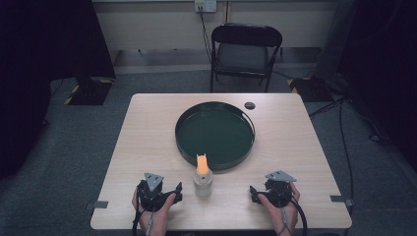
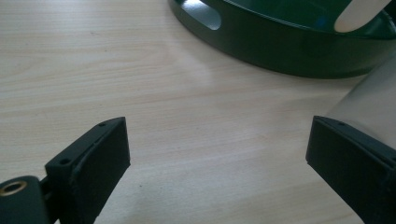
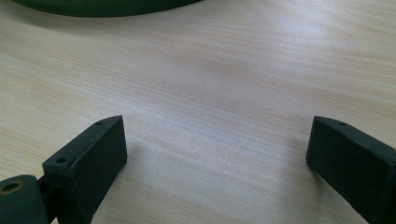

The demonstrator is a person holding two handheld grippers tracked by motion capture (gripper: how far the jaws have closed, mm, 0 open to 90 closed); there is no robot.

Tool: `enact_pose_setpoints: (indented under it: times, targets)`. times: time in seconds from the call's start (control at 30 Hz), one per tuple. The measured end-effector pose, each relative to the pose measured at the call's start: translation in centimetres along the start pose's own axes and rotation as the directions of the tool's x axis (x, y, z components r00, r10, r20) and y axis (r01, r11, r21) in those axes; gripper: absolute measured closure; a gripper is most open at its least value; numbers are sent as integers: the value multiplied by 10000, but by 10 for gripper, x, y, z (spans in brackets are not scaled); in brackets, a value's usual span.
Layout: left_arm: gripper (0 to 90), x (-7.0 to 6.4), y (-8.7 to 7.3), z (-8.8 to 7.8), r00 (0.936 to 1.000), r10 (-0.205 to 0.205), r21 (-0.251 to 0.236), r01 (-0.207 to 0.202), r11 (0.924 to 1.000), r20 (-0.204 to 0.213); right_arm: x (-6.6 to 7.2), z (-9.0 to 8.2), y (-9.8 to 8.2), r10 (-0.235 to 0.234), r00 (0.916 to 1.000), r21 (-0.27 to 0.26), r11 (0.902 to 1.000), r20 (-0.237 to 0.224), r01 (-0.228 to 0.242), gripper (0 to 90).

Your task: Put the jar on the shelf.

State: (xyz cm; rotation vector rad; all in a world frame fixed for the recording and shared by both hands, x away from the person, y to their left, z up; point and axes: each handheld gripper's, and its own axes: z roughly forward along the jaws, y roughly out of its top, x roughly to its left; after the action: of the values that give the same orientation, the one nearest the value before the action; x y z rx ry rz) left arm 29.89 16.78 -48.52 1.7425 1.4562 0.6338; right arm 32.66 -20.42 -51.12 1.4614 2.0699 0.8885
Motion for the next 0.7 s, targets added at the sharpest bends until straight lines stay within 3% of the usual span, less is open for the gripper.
enact_pose_setpoints:
  times: [0.2,0.23,0.33,0.7]
  targets:
    - [57,-5,0,-4,9997,-3,-126,6,9999,250,0,0,0,-1,10000,0,10000,0,1,44]
    - [57,-7,0,-6,9978,-17,-208,31,9998,662,0,0,0,-2,10000,0,10000,0,2,44]
    - [57,-10,1,-10,9959,9,-228,12,9997,902,0,0,0,-1,10000,0,10000,0,1,44]
    - [57,-16,3,-19,9928,169,-353,-128,9993,1188,0,0,0,-1,10000,1,10000,-1,1,44]
